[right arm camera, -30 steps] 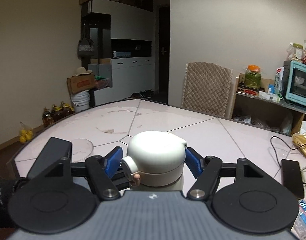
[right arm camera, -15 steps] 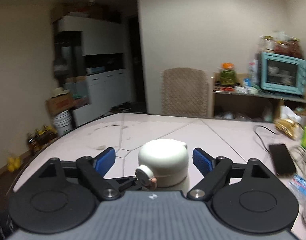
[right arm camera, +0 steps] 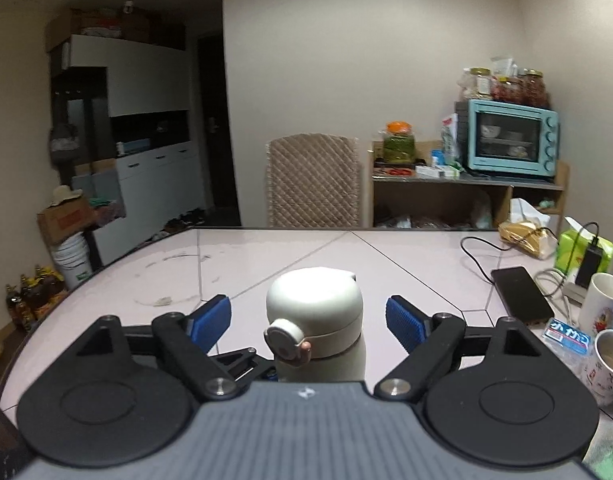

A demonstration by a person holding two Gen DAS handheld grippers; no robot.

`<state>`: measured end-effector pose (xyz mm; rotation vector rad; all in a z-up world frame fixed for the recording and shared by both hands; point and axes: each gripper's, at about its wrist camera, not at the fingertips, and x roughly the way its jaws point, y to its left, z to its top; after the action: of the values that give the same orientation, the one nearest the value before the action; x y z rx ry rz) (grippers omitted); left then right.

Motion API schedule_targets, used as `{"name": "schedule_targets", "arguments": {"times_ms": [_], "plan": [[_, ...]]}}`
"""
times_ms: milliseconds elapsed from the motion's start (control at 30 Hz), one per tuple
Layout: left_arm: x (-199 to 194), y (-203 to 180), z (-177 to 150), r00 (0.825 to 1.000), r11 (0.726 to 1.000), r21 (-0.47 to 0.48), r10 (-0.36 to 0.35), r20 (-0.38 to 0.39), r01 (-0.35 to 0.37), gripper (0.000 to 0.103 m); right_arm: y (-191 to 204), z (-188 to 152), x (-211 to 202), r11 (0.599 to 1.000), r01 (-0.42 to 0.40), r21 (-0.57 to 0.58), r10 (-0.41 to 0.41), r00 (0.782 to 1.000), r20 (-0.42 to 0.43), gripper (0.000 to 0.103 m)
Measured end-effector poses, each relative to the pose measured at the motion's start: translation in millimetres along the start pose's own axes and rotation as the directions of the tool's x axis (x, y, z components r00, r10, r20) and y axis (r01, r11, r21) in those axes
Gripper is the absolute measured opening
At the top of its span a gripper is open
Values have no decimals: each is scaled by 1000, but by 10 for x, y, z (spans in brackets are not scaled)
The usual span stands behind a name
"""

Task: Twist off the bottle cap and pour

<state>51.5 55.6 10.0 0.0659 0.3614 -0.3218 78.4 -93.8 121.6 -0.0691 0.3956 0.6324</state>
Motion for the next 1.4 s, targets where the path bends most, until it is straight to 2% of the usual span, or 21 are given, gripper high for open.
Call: {"name": "schedule_targets", "arguments": {"times_ms": [333,533,667,800,1067,1200,1400], "plan": [[-25,13,-15,1000,1000,10,-26,-5,26,72,64,22,163,999,53,7,-52,998,-19,84],[-1,57,-12,999,999,12,-33,-7,33,72,118,-2,188,998,60,6,-60,998,-33,77],[-4,87,-13,999,999,11,-38,-7,39,72,143,-10,193,998,65,-3,-65,997,-39,66],[-1,107,-14,999,999,8,-45,-8,45,72,149,-19,191,998,56,-17,-56,998,-41,64],[2,149,-18,998,998,3,-62,-7,62,72,57,-4,190,997,-39,-67,35,998,-56,64],[4,158,-21,998,998,9,-70,-8,70,72,-128,26,256,982,-146,-118,138,988,-69,64],[5,168,-25,997,997,9,-78,-8,78,72,-122,25,234,977,-173,-128,166,984,-64,64]]}}
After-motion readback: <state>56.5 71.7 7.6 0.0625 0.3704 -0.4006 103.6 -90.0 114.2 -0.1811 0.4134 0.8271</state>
